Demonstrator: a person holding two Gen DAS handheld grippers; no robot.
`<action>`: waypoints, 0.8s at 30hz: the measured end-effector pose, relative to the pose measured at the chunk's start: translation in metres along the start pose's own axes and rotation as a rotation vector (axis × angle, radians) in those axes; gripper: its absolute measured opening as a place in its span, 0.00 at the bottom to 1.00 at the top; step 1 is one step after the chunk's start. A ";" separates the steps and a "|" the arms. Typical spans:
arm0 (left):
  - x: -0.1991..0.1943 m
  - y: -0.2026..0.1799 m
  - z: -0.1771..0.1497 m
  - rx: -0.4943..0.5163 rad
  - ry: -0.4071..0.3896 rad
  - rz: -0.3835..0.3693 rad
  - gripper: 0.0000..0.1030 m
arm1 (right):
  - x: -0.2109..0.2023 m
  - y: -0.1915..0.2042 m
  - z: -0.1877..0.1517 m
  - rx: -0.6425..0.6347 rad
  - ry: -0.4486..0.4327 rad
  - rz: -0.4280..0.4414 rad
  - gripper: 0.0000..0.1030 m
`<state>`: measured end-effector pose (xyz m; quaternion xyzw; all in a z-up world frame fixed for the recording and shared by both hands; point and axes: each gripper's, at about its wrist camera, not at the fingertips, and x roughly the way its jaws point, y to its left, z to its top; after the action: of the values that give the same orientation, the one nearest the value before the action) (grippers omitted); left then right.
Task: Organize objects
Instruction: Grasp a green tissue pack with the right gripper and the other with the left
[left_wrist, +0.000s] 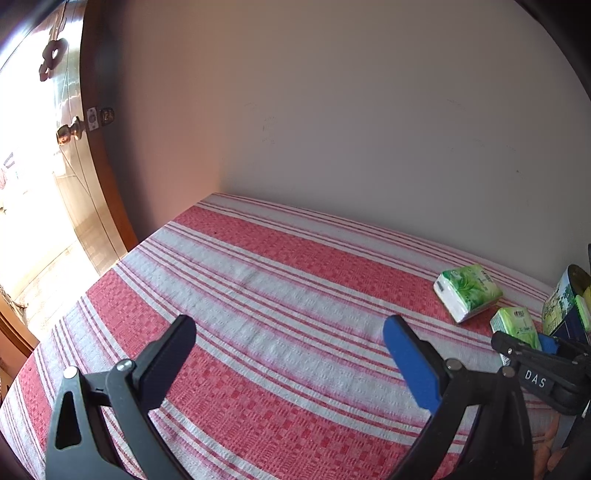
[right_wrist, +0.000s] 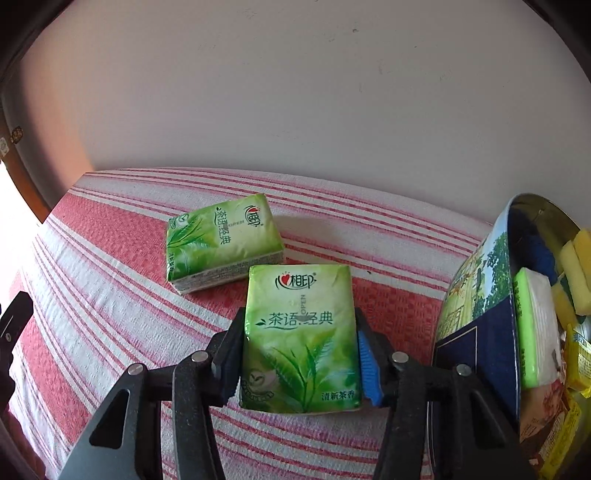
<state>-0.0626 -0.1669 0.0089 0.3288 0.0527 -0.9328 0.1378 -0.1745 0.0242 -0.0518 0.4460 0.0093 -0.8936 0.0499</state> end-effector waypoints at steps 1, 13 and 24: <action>0.000 -0.001 0.000 0.006 -0.004 -0.011 1.00 | -0.007 -0.001 -0.006 0.005 -0.019 0.019 0.53; 0.005 -0.081 0.017 0.390 -0.074 -0.312 0.99 | -0.117 -0.033 -0.056 0.055 -0.312 0.046 0.53; 0.074 -0.163 0.039 0.684 0.074 -0.526 0.87 | -0.124 -0.046 -0.043 0.147 -0.362 -0.048 0.53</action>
<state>-0.1885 -0.0349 -0.0065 0.3642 -0.1728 -0.8874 -0.2235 -0.0708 0.0827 0.0198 0.2801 -0.0545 -0.9584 -0.0031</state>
